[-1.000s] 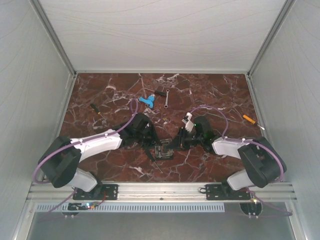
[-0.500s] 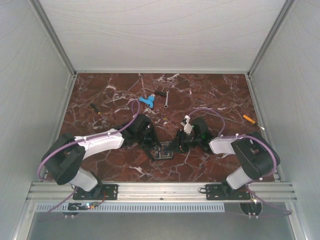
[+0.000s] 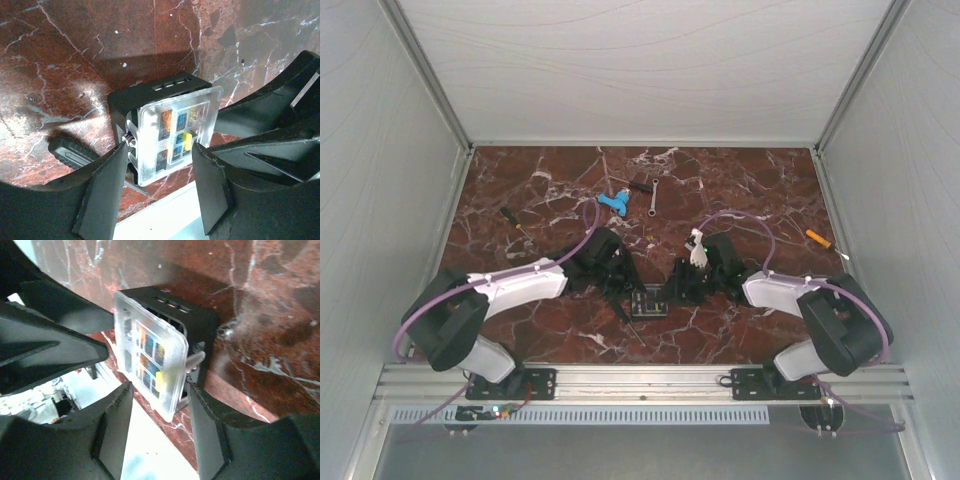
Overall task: Snap on the fuse box
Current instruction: Close the fuse box cover on the fuse box base.
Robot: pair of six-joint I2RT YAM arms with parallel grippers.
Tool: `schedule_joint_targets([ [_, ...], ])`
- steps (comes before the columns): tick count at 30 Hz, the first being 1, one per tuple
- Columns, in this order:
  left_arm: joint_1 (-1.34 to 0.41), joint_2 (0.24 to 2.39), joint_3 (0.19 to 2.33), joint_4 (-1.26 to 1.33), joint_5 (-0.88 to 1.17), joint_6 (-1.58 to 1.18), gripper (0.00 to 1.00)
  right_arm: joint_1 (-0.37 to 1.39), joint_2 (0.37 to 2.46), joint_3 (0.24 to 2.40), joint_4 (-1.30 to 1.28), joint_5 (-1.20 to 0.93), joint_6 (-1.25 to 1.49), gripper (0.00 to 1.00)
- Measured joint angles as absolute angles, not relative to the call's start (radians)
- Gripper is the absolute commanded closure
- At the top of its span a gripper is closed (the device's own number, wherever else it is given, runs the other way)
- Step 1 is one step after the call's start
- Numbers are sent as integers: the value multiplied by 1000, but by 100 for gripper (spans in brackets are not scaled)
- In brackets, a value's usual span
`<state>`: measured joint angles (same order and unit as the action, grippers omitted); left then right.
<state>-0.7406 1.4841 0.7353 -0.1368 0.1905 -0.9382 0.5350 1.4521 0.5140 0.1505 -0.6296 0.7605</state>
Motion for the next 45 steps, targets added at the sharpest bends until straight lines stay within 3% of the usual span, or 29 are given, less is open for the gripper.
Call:
schedule_joint_targets([
  [35,-800,1427,626,-79,265,-1005,45,626,1355,590,-93,-438,655,52],
  [45,-815,1401,638,-167,187,-990,56,613,1288,590,-149,-405,629,52],
])
